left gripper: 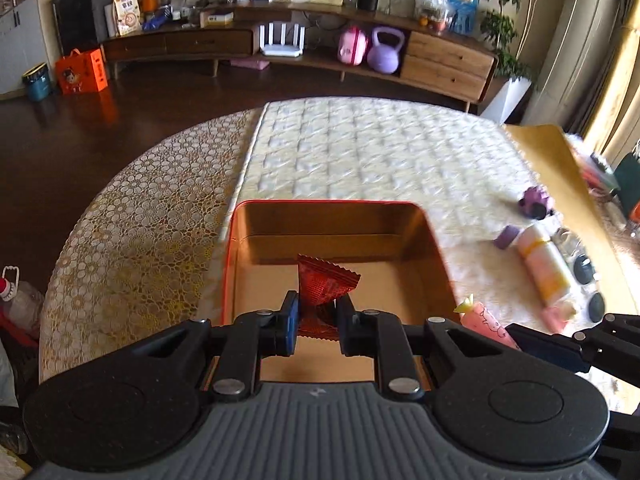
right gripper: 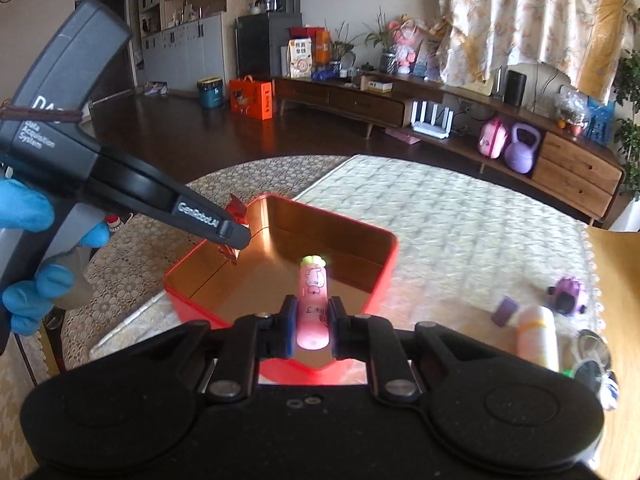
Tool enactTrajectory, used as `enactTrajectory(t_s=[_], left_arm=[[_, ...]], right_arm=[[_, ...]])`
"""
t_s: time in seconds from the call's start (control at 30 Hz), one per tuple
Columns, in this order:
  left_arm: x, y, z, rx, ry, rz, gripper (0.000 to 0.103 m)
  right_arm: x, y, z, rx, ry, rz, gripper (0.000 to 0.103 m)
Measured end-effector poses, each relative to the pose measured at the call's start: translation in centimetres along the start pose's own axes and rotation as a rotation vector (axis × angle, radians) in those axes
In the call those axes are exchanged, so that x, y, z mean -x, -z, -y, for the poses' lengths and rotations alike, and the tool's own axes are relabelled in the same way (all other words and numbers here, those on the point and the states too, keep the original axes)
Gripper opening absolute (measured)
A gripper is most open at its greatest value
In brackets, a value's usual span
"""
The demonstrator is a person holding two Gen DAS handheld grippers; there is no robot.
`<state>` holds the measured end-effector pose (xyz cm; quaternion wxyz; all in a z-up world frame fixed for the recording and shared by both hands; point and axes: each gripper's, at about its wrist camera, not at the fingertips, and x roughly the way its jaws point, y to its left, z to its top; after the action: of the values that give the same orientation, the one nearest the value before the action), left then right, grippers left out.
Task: Organize rigid objects
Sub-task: 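Carry the red candy and pink tube into the red tin box with both tools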
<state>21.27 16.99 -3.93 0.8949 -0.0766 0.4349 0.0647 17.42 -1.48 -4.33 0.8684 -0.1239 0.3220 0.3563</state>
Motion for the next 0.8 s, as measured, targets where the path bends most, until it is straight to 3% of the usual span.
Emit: enactTrajectory(t_s=[0.4,0.8], left_arm=[[-6.8,-2.0,-0.7,-0.028,-0.041,-0.084,0.019],[-10.6,-2.7,0.0,-0.049,-0.027,-0.154,0.019]], right_arm=[[-7.9,-0.3,-0.4,0.000,0.004,-0.115,0.015],[-10.1,0.4,-1.6,0.014,-0.013,-0.173,0.015]])
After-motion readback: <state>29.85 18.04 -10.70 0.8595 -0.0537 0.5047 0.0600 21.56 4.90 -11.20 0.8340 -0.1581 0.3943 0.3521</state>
